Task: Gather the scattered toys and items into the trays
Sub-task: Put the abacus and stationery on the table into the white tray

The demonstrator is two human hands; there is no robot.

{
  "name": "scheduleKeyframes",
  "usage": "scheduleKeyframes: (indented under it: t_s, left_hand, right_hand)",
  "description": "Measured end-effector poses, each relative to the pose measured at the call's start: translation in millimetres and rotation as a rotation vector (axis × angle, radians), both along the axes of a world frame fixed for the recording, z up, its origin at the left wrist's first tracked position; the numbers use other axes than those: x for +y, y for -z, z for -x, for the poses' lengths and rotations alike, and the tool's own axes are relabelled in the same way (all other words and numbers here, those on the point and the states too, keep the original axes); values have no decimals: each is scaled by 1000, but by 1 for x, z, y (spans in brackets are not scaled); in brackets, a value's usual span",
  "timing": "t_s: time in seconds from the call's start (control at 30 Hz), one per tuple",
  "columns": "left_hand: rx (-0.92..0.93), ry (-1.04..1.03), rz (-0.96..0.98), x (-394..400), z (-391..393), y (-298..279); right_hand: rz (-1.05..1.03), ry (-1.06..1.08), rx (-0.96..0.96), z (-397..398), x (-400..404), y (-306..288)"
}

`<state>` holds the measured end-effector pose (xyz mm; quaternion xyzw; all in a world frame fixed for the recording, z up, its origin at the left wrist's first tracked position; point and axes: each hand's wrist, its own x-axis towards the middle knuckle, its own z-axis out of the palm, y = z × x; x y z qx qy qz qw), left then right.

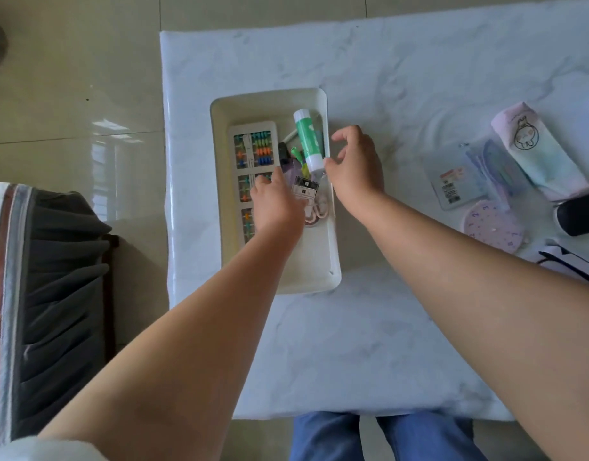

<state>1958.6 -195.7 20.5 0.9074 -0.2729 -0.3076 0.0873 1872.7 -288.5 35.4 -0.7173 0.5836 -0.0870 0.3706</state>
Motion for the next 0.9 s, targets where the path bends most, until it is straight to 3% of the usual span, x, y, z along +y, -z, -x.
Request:
scheduleKeyframes:
  t_s: [0.17, 0.4, 0.6, 0.9]
  left_hand:
    - [-134, 2, 85, -10, 3, 1]
    - [-148, 92, 207, -28, 27, 4]
    - [-127, 191, 300, -42, 80, -4]
    - [-73, 167, 328, -79, 187, -12]
  right_hand:
    - [-103, -102, 169, 2, 5, 5]
    - [-59, -133, 165, 17, 0, 5]
    - [-40, -116, 168, 74, -20, 6]
    - [-84, -93, 209, 179, -51, 8]
